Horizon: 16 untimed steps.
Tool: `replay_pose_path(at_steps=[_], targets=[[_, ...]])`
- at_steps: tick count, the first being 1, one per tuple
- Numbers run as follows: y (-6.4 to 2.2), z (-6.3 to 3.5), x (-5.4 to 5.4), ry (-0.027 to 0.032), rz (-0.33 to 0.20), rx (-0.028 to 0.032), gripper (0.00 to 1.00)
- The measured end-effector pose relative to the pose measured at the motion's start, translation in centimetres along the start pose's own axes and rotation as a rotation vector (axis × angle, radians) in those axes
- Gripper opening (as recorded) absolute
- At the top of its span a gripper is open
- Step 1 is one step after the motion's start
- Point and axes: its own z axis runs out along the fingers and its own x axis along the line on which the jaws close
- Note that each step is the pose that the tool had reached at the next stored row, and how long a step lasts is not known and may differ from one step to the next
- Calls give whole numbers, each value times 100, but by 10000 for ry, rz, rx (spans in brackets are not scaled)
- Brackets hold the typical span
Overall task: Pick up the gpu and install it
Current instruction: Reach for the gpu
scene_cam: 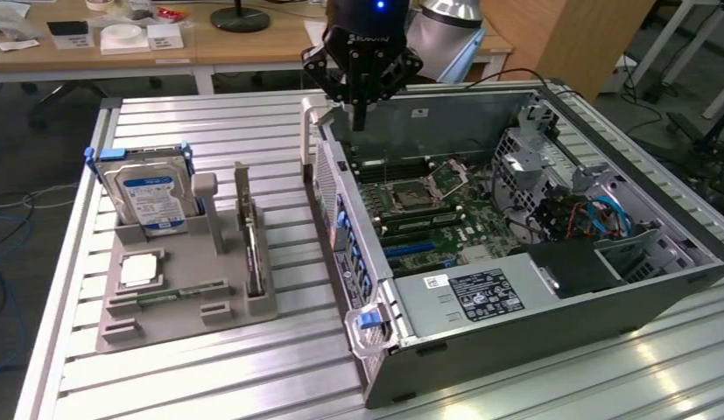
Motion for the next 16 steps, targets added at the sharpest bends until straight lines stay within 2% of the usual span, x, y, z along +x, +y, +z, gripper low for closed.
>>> replay_pose_path(at_steps=[16], targets=[[-17, -2, 176, 0, 0, 0, 11]])
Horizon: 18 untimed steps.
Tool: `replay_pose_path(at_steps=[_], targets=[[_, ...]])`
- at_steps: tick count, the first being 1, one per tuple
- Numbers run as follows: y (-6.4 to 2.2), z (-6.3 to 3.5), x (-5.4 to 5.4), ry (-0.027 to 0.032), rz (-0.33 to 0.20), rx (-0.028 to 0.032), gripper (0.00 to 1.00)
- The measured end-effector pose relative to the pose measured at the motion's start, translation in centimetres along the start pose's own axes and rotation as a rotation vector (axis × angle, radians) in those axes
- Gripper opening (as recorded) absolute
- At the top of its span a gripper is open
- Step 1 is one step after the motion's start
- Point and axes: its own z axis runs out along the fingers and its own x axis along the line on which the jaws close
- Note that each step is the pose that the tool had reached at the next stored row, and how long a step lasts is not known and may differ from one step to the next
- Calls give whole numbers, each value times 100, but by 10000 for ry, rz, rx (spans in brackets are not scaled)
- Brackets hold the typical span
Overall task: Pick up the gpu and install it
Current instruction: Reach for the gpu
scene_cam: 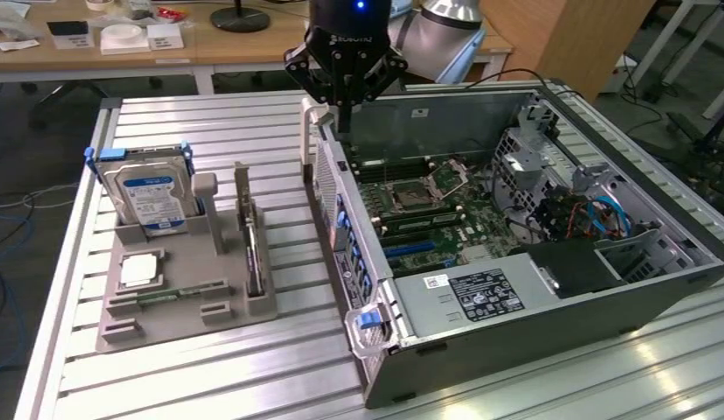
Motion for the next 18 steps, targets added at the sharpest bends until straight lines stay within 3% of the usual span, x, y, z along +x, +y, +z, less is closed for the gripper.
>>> replay_pose_path(at_steps=[18], targets=[[-16, -2, 151, 0, 0, 0, 11]])
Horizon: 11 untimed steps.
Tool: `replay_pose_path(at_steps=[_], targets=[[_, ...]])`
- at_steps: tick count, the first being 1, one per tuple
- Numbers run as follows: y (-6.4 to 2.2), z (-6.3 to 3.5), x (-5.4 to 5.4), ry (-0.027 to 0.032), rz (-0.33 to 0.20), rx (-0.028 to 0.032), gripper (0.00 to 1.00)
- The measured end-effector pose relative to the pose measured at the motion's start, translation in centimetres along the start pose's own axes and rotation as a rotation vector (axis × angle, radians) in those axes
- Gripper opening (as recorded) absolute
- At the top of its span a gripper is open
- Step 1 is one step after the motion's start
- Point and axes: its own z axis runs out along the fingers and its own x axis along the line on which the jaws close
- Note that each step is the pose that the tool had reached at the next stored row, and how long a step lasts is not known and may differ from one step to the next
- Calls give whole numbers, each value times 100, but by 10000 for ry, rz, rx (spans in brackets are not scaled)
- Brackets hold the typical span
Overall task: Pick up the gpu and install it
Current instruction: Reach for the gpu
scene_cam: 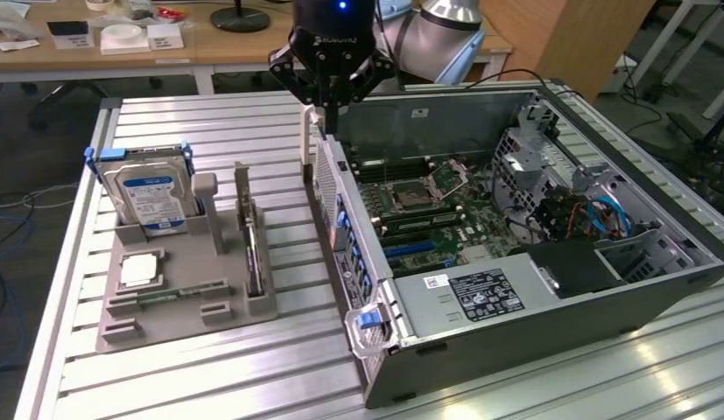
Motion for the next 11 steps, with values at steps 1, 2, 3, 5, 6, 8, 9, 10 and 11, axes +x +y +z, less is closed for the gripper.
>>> replay_pose_path(at_steps=[1, 2, 3, 5, 6, 8, 9, 10, 11], targets=[[-1, 0, 7, 0, 0, 0, 11], [-1, 0, 16, 0, 0, -1, 11], [-2, 0, 24, 0, 0, 0, 11], [-4, 0, 37, 0, 0, 0, 11], [-4, 0, 44, 0, 0, -1, 11], [-6, 0, 57, 0, 0, 0, 11], [-6, 0, 64, 0, 0, 0, 11], [-7, 1, 71, 0, 0, -1, 11], [-8, 1, 80, 0, 0, -1, 11]])
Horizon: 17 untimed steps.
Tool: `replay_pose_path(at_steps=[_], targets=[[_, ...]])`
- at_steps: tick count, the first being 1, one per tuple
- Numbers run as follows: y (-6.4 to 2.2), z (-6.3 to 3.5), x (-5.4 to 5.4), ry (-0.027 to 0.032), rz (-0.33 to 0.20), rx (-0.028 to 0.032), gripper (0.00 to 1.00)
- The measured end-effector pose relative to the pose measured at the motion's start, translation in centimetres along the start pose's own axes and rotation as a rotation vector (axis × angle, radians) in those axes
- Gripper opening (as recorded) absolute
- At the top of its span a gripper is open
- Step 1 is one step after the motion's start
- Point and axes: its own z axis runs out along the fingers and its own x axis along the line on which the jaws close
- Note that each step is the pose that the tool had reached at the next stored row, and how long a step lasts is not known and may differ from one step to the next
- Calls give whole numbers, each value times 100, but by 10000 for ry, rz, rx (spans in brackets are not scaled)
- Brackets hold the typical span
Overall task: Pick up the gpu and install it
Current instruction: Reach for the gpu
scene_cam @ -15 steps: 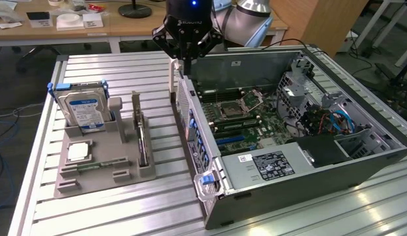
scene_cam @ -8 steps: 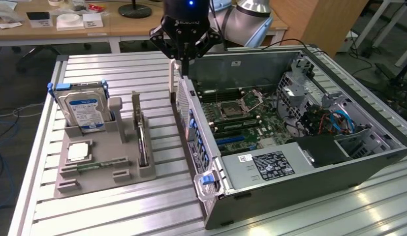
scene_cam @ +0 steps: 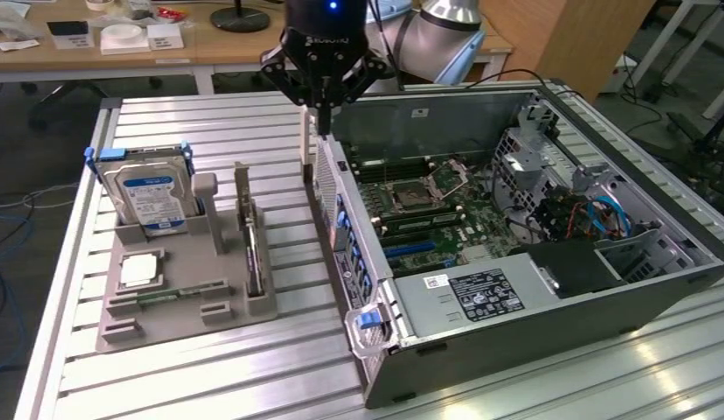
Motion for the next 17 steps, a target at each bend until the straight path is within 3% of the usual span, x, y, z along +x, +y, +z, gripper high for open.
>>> replay_pose_path(at_steps=[17], targets=[[-31, 0, 170, 0, -1, 1, 11]])
